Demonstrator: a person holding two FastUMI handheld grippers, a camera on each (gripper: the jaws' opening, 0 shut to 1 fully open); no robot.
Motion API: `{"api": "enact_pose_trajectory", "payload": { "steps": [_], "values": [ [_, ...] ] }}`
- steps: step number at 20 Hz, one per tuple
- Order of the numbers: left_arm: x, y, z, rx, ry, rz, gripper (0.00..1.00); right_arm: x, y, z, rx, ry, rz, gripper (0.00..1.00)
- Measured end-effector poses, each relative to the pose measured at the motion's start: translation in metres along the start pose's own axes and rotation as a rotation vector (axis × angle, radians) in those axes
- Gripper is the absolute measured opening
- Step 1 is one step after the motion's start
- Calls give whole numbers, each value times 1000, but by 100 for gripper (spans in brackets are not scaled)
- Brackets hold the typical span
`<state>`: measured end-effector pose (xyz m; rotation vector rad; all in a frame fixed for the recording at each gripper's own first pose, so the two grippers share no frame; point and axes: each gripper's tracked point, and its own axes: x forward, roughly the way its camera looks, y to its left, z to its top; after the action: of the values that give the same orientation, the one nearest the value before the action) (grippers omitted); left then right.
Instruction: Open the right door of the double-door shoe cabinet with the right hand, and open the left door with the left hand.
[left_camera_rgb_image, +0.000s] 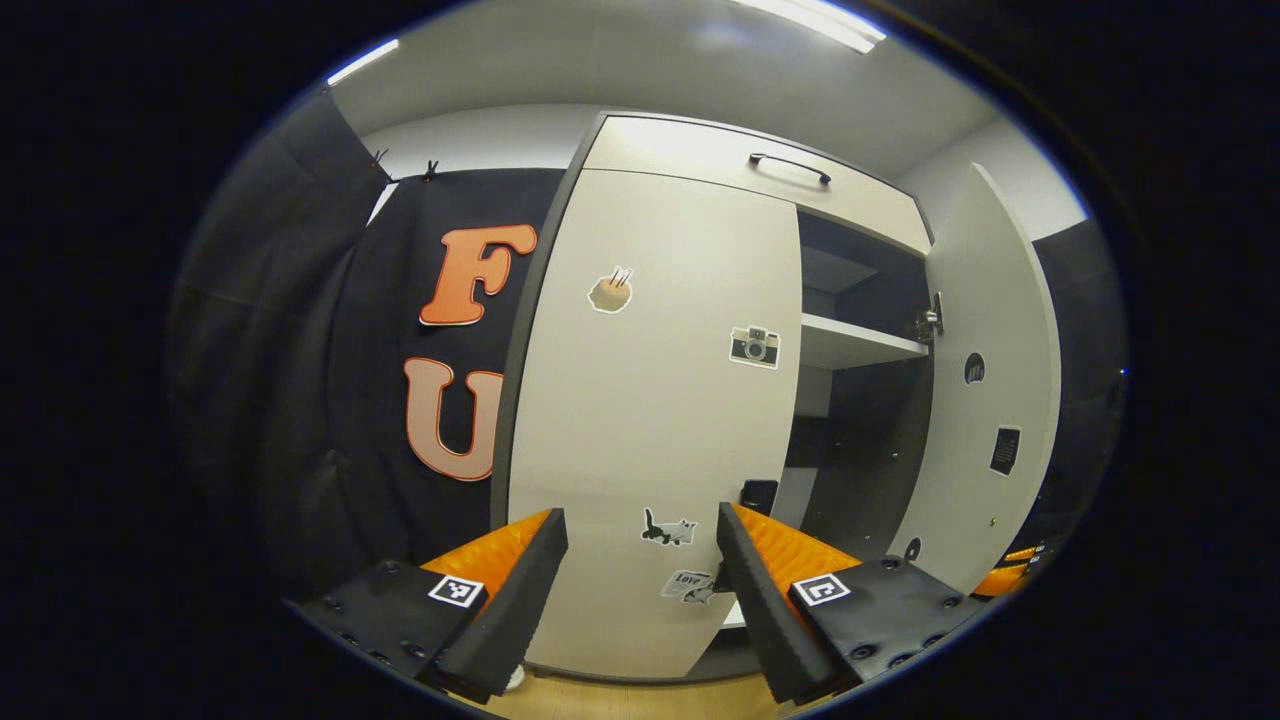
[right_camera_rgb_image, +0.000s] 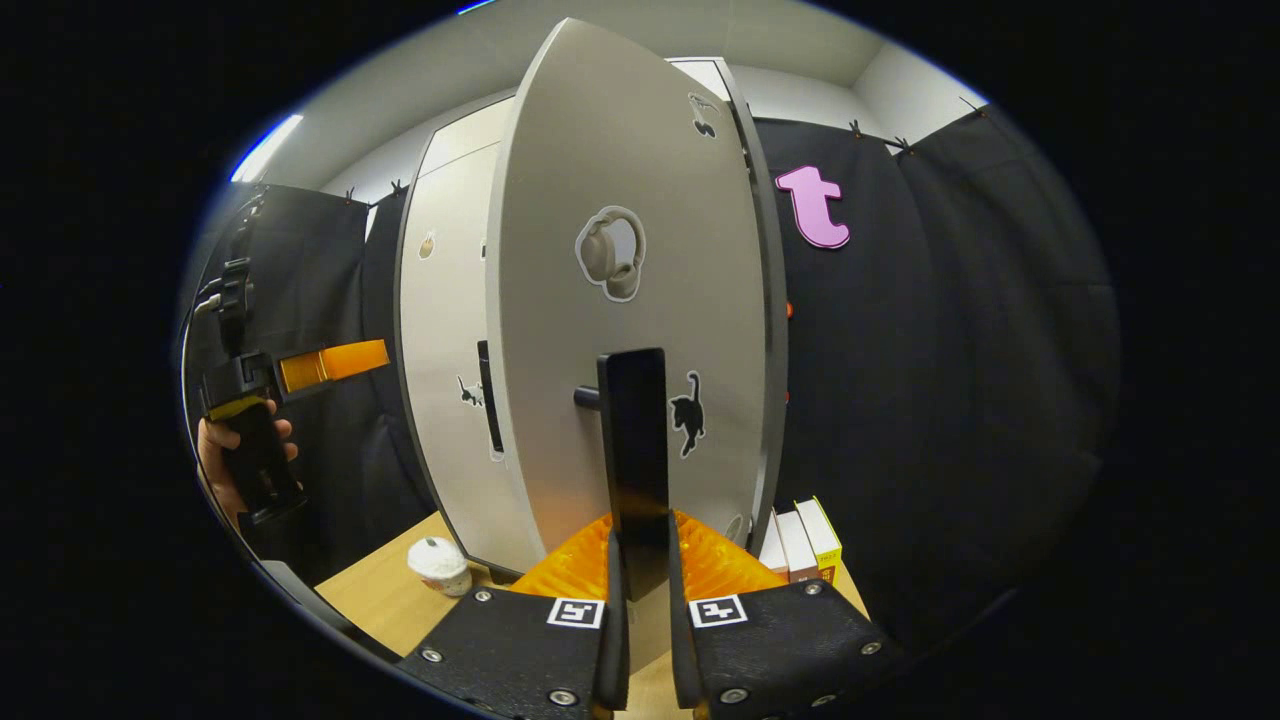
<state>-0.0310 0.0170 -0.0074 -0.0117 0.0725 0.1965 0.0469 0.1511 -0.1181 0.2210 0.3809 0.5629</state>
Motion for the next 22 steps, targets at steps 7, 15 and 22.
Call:
{"api": "enact_pose_trajectory", "payload": {
  "steps": [7,15,22],
  "values": [
    [7,-20,-8,-9,13,-42,96,-6,-21,-2,-3,-4,-75,16],
    [16,-50,-24,7,50,-80,96,-11,-51,0,-29,-13,-196,12],
    [26,-66,-30,34,57,-100,96,-17,-68,1,-22,-26,-262,10]
  ]
}}
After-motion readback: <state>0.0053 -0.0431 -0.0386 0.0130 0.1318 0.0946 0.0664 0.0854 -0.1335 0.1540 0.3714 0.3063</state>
